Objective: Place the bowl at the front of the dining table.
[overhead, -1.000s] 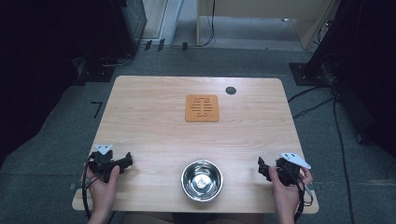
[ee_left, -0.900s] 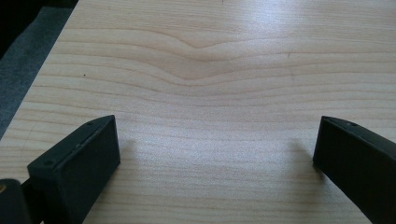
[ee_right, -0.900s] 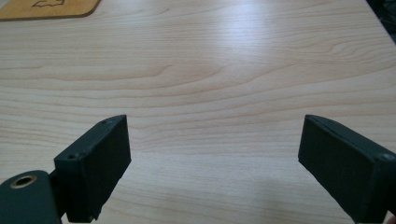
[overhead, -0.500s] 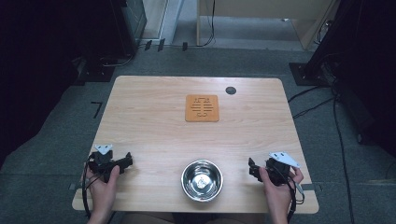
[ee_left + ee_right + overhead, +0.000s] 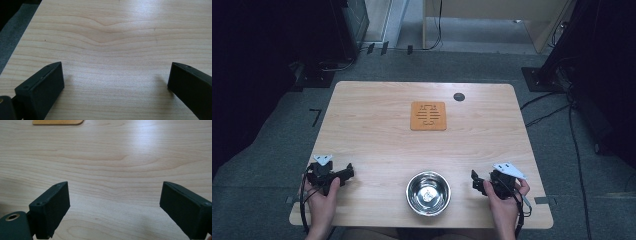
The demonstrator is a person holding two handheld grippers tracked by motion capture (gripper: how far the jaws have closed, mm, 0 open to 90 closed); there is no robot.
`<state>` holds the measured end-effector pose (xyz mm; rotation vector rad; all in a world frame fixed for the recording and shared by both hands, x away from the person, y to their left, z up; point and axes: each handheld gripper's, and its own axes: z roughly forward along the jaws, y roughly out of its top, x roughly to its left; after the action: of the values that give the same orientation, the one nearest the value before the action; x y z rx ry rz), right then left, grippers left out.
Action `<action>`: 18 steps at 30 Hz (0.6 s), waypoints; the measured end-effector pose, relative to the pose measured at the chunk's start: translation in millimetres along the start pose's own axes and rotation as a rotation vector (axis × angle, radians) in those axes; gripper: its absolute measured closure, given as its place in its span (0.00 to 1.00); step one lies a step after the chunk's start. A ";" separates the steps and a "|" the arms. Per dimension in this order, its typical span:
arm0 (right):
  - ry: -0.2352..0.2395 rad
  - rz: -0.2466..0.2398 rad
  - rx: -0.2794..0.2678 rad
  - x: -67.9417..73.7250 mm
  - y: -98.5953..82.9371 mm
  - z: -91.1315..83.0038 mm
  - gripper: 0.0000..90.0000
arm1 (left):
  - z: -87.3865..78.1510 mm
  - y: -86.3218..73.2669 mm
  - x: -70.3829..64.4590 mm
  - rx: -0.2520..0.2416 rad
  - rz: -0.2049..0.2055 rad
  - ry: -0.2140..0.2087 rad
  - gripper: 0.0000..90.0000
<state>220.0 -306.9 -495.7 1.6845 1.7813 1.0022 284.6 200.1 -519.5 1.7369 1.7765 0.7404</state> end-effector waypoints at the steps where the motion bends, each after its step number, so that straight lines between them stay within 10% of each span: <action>1: 0.004 -0.003 -0.002 1.0 0.0 0.1 0.10 | 0.0 0.0 0.0 0.000 0.000 0.000 0.00; 18: 0.065 -0.037 -0.008 19.5 0.6 1.1 0.10 | 0.0 0.0 0.0 0.000 0.000 0.000 0.00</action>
<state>218.9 -287.5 -493.3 1.6254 1.8405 1.0583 284.6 200.2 -519.5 1.7367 1.7764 0.7403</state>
